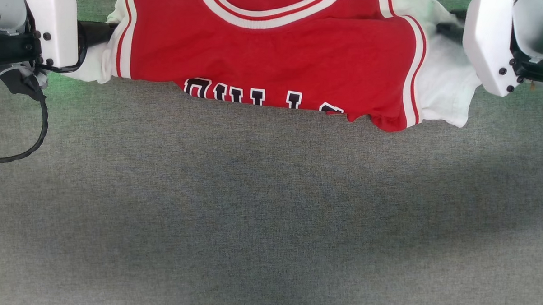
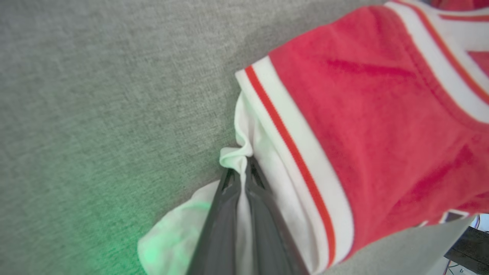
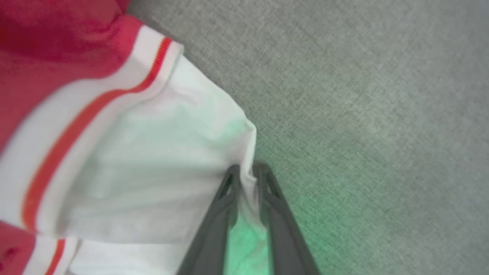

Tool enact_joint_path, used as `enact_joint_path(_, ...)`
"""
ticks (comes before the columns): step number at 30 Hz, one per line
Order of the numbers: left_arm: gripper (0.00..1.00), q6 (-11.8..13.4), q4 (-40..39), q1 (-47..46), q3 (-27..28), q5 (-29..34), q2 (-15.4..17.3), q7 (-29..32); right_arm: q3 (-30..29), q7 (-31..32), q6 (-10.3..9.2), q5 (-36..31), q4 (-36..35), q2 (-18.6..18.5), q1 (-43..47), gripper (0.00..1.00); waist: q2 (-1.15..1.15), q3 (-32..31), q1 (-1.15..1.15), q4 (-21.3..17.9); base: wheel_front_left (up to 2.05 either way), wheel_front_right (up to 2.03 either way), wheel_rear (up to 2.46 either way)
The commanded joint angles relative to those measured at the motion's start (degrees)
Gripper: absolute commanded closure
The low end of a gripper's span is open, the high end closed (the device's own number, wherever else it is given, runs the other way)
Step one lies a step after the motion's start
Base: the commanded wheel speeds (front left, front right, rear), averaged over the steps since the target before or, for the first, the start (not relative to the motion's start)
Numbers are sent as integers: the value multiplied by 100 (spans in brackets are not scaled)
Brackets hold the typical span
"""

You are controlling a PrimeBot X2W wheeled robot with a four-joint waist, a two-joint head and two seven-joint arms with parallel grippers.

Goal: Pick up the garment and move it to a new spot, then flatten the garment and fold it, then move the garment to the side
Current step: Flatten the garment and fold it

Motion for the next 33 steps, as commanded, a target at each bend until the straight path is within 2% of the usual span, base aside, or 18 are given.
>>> enact_joint_path(1,100,12,26,205,-181,-26,-109,5,226,14,-3,9,221,-34,241,100,0,-7,0,5,0,0,0)
enact_joint_path(6,100,12,-17,184,-183,-92,-92,-113,305,-256,-9,55,318,-60,114,100,0,-39,0,19,0,0,0)
enact_joint_path(10,100,12,-68,164,-114,-145,-87,-380,163,-806,-15,137,300,-4,7,100,0,-125,0,58,0,0,0)
enact_joint_path(17,100,12,-406,229,85,-144,-89,-1457,-465,-2156,-13,450,335,-78,66,100,0,-469,0,188,0,0,0)
enact_joint_path(20,100,12,-599,318,192,-143,-35,-2067,-751,-2577,-13,589,281,-161,219,100,0,-647,0,240,0,0,0)
enact_joint_path(21,100,12,-599,318,192,-143,-35,-2067,-751,-2577,-13,589,281,-161,219,100,0,-647,0,240,0,0,0)
enact_joint_path(29,100,12,-1625,785,571,-362,263,-3591,-1900,-3531,-2,904,124,-364,803,100,0,-913,0,294,0,0,0)
enact_joint_path(33,100,12,-2022,1002,781,-479,349,-4226,-2682,-3899,-2,848,218,-243,998,100,0,-862,0,300,0,0,0)
